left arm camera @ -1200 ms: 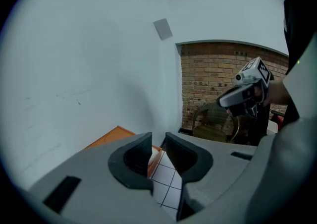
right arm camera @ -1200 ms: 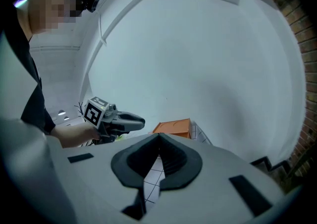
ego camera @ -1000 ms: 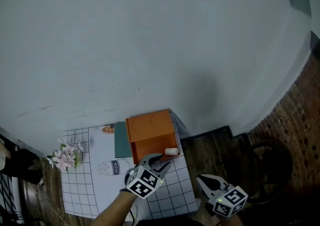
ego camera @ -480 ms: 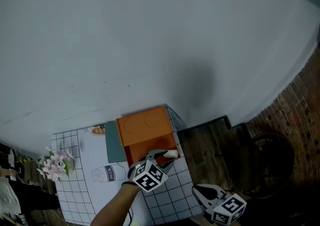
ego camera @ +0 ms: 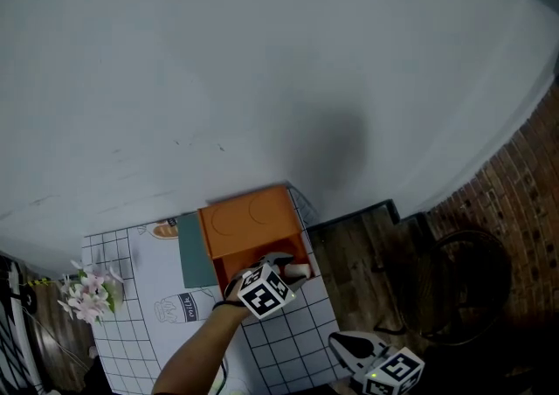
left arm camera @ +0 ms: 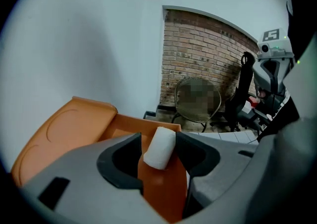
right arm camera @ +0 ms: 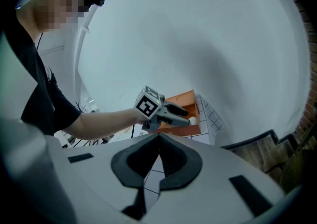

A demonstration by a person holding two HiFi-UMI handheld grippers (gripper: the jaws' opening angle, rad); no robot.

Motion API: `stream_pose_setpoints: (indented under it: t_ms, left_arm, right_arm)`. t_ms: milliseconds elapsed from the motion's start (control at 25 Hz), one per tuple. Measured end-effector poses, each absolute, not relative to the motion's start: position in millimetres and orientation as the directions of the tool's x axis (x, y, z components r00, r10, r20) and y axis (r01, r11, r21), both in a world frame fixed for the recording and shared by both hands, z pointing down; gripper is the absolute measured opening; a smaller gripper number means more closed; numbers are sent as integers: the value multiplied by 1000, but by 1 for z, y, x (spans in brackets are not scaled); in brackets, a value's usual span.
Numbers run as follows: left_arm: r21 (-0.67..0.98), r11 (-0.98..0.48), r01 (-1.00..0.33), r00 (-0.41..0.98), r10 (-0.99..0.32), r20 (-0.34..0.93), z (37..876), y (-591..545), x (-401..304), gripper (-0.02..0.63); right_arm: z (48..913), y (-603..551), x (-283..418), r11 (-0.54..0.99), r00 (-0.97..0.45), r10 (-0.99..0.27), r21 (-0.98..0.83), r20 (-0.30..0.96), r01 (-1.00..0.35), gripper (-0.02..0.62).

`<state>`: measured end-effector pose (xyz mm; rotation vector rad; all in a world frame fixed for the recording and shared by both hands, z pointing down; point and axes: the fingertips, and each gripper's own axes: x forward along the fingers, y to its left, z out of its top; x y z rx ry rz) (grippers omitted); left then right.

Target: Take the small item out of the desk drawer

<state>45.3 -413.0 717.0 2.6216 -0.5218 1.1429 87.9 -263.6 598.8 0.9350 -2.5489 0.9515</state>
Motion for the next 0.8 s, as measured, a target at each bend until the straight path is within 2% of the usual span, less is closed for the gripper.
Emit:
stream_pose_setpoints:
  t_ms: [520,640,800]
  left_arm:
    - [365,-882,-297,710,51,702,722,-416,58,198]
    - [354,-890,-287,701,57,710,721,-415,59,183]
    - [265,-912,-315,655,-6,756,722,-415,57,164]
  right_arm:
    - [604,-244,107,513,-711,-513,-492,480,-703,5]
    - [602,-240,108,513,-709,-513,-490,483,-705,5]
    - [598,-236,110,518,-709,-517,-484,480,-705,5]
